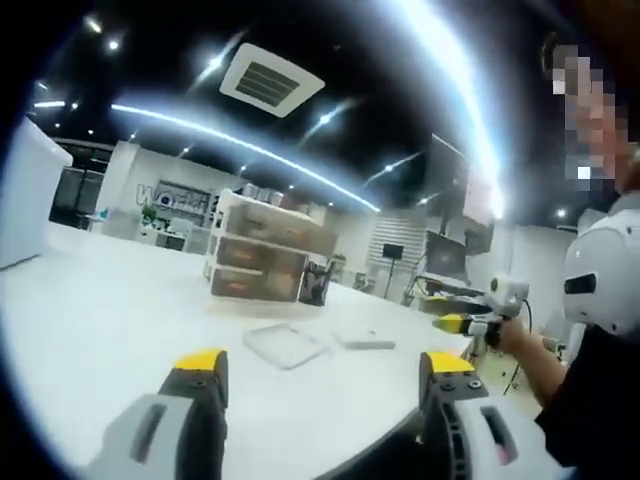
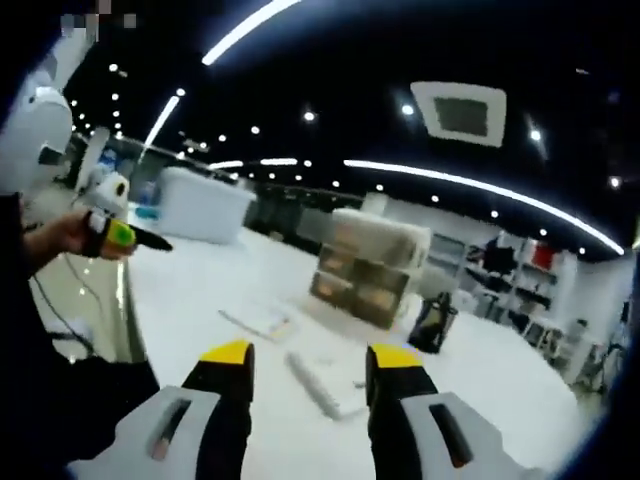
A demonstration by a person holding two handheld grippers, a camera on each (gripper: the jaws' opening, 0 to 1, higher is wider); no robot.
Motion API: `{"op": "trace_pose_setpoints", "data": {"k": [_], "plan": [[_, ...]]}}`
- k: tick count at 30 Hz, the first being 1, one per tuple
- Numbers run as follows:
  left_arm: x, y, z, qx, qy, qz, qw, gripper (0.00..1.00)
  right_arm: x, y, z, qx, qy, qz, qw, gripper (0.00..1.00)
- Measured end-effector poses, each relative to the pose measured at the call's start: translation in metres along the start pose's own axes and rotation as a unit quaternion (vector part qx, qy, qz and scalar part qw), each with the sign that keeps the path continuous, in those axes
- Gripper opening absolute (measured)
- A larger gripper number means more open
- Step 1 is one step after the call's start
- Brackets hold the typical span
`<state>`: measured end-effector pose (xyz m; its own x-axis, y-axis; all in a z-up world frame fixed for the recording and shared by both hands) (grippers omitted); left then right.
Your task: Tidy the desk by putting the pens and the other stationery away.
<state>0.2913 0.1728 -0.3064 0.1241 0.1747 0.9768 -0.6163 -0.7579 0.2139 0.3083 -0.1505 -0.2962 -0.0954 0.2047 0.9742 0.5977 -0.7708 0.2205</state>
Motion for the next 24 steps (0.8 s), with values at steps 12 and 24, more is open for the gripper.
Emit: {"op": "trace_pose_setpoints", "data": {"k": [12,24], "plan": [[0.001,-0.014,-0.012,0.019,-0.019,0.035,0.999,0.79,-0.021,0.002,-0.023,-0.015,0.007,0.088,0.996,0.54],[-0.003,-0.018,-0.011,0.017,-0.038,0.045,0.9981,0.8,-0.031,-0.002,-0.026,-0.012,-0.01,0.098,0.9951,0.56]]}}
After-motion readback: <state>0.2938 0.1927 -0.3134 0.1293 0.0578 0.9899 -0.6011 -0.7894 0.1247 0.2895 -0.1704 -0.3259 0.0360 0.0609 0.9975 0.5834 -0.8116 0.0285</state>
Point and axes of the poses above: the point that each gripper's makers call its tool centre point, and the gripper's own axes: z roughly forward along the fingers, y roughly to its right, x roughly out of its top, the point moved 4 cm from there along -z, roughly backward along the fingers
